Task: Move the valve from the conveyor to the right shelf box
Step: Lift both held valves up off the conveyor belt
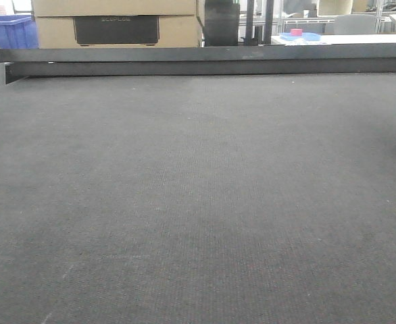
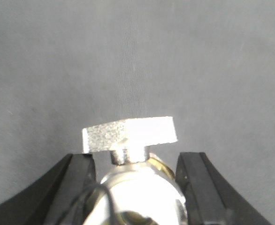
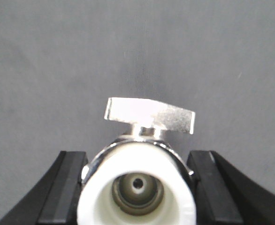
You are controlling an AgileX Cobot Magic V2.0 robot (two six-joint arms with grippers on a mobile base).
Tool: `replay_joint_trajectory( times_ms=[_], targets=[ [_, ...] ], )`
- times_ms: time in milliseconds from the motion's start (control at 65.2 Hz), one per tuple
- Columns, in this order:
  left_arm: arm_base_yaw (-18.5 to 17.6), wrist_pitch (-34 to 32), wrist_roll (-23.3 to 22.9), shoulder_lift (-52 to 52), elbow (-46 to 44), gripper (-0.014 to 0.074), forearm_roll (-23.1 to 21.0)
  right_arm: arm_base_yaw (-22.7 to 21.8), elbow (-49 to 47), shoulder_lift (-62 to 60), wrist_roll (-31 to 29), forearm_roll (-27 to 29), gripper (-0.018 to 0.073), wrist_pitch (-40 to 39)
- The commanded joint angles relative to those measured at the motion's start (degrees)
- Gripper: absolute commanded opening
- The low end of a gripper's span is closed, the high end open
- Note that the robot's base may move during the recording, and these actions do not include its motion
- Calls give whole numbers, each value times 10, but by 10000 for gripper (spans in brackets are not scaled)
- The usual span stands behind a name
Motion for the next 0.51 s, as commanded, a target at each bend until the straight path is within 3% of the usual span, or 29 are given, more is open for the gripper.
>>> replay_joint_trajectory(
  times_ms=[0, 491],
  targets=[
    [-3, -12, -5, -36, -6, -111, -4, 0, -17, -33, -1, -4, -153, -21],
    [-3, -12, -5, -75, -6, -111, -4, 0, -18, -85, -1, -4, -153, -24]
  ],
)
